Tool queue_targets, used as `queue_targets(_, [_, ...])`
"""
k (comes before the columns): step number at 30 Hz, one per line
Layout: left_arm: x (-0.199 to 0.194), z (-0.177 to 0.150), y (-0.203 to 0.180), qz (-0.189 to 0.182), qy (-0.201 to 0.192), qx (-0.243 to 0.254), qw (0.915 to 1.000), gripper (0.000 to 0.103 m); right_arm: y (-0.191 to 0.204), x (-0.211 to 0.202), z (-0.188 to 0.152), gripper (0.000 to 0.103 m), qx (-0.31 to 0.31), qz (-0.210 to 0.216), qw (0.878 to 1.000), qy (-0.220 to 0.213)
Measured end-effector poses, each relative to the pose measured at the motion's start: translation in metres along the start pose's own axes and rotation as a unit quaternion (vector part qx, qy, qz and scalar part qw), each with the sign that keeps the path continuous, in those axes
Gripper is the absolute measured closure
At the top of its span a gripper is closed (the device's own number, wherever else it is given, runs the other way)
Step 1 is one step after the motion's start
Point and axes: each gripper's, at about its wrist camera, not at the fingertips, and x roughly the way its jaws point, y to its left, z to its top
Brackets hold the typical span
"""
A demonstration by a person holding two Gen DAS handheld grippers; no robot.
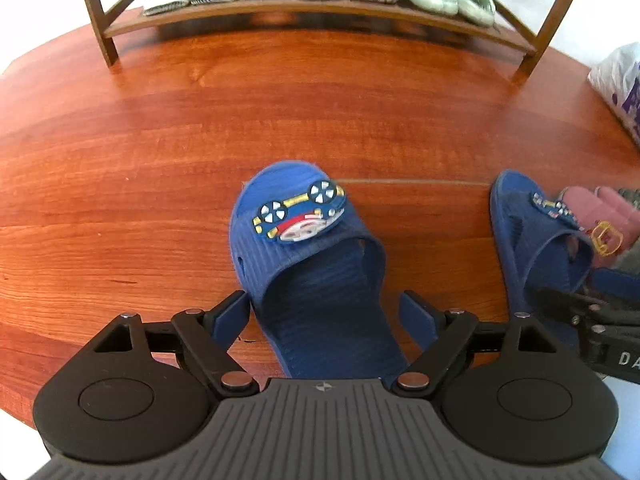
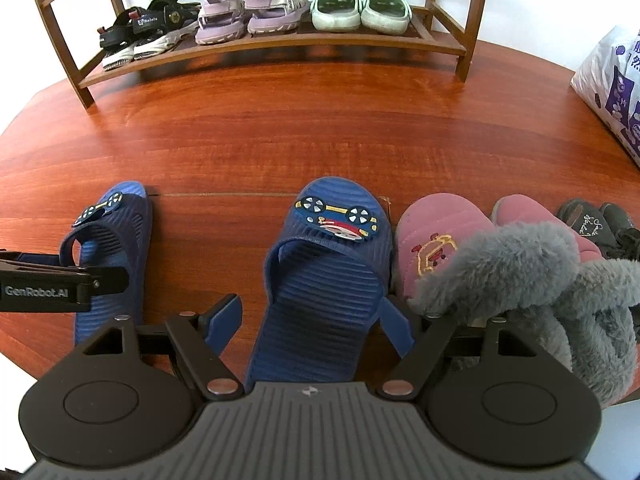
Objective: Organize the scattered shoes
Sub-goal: 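Grasp one blue slide with the left tool while the right tool grasps the other, then lift both blue slides and carry them up toward the upper rack shelf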
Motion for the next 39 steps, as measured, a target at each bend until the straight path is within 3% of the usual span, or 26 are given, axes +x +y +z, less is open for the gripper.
queue_targets(10, [0.003,0.003,0.001,0.036,-0.016,0.027,0.9989,0.02,0.0,0.01,-0.002,0.017,0.005,-0.013,1.0,0.008])
queue_targets(26, [0.006,0.003,-0.008,0.03,-0.02,0.028,0.999,0.02,0.013,0.037,0.005,0.014,0.005,-0.038,0.999,0.002])
queue_targets(31, [0.01,0.002,-0.01,0.034,-0.022,0.027,0.9988,0.022,0.013,0.037,0.004,0.023,0.0,-0.042,0.999,-0.004])
queue_targets(39, [0.002,0.008,-0.008,0.029,-0.047,0.029,0.9981,0.024,0.006,0.03,0.009,0.027,0.014,-0.017,1.0,-0.008])
